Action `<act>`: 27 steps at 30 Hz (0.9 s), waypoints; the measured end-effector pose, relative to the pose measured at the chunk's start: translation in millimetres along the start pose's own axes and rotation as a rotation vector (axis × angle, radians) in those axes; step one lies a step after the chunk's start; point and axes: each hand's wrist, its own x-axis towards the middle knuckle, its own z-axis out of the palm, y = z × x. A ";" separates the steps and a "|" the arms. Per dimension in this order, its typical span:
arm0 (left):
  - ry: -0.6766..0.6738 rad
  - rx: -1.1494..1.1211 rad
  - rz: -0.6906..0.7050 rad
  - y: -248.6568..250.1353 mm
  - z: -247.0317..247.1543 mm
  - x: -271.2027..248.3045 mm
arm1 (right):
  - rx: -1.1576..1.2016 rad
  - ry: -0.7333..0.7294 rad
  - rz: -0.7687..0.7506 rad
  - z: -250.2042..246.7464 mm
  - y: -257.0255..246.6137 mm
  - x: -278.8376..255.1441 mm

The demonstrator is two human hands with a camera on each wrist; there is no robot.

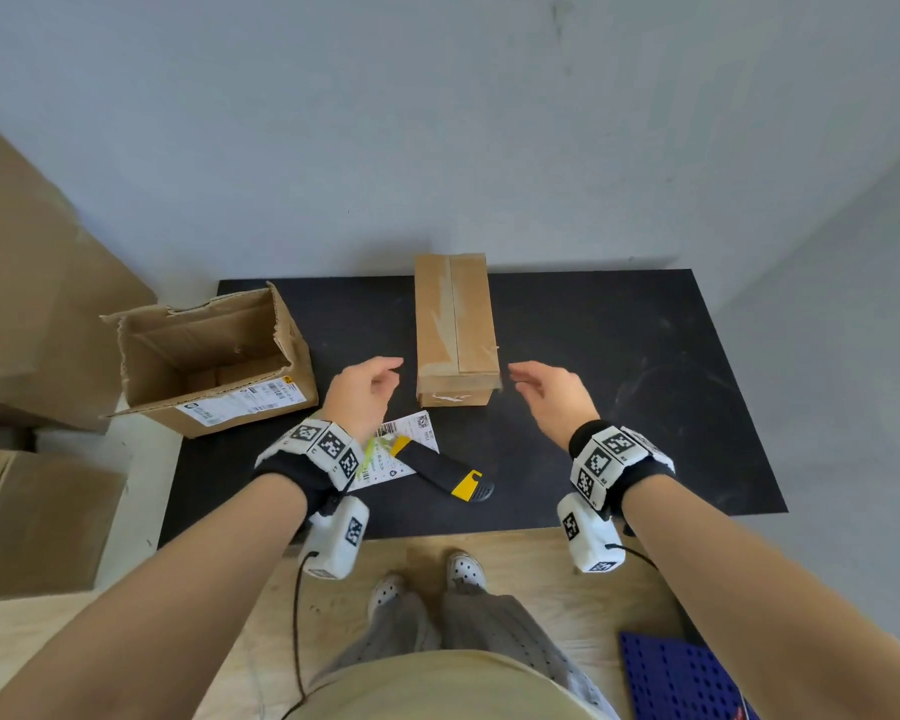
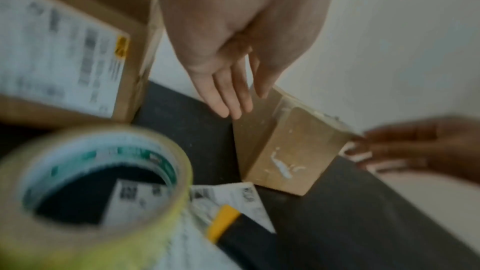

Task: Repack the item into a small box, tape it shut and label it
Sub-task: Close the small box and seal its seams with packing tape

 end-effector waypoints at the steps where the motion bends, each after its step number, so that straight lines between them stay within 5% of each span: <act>1: -0.021 0.092 0.054 0.6 -4.7 3.1 | -0.084 0.008 -0.058 -5.6 -2.6 2.7; 7: -0.172 0.363 0.264 7.6 -17.9 25.6 | -0.466 -0.078 -0.402 -18.5 -8.3 24.9; 13: -0.274 0.409 0.305 13.2 -20.9 38.2 | -0.521 -0.021 -0.674 -17.2 -5.2 36.7; 27: -0.172 0.409 0.342 7.4 -10.0 35.5 | -0.379 0.060 -0.636 -3.7 -1.0 33.7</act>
